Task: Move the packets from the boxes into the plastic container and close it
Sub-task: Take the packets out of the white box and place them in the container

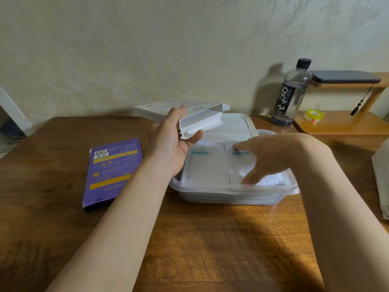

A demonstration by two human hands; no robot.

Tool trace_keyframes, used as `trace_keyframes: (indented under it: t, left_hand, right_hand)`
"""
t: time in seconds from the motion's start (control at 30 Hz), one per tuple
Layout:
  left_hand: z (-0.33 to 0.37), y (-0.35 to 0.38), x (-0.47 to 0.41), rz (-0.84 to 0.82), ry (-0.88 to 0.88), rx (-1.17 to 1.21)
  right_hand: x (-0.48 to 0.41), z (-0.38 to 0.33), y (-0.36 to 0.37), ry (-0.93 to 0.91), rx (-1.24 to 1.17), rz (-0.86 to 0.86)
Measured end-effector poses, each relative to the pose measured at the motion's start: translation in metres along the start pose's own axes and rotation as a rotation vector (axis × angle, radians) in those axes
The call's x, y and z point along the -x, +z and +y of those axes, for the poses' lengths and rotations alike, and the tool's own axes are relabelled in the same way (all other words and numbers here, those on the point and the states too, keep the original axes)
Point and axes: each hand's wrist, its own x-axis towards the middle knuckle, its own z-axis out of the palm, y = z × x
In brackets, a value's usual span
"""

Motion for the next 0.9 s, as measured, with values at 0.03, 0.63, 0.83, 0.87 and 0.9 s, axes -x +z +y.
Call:
trace_keyframes:
  t: [0.03,0.63,0.83,0.87,0.9]
  left_hand:
    - [0.0,0.0,0.0,0.001,0.0,0.0]
    - [0.0,-0.001,0.002,-0.004,0.003,-0.01]
    - [-0.001,-0.001,0.001,-0.003,0.012,-0.011]
    - [-0.001,-0.001,0.001,-0.005,0.012,-0.012]
    - [-0.001,-0.001,0.001,-0.007,0.011,-0.013]
  right_hand:
    - [-0.002,0.0,0.001,-0.004,0.018,-0.009]
    - [0.0,0.003,-0.001,0.029,0.03,-0.009]
    - [-0.001,-0.001,0.001,0.066,0.059,-0.054]
    - [-0.003,-0.002,0.003,0.071,0.073,-0.056]
    - [-0.004,-0.003,0.003,0.074,0.086,-0.052]
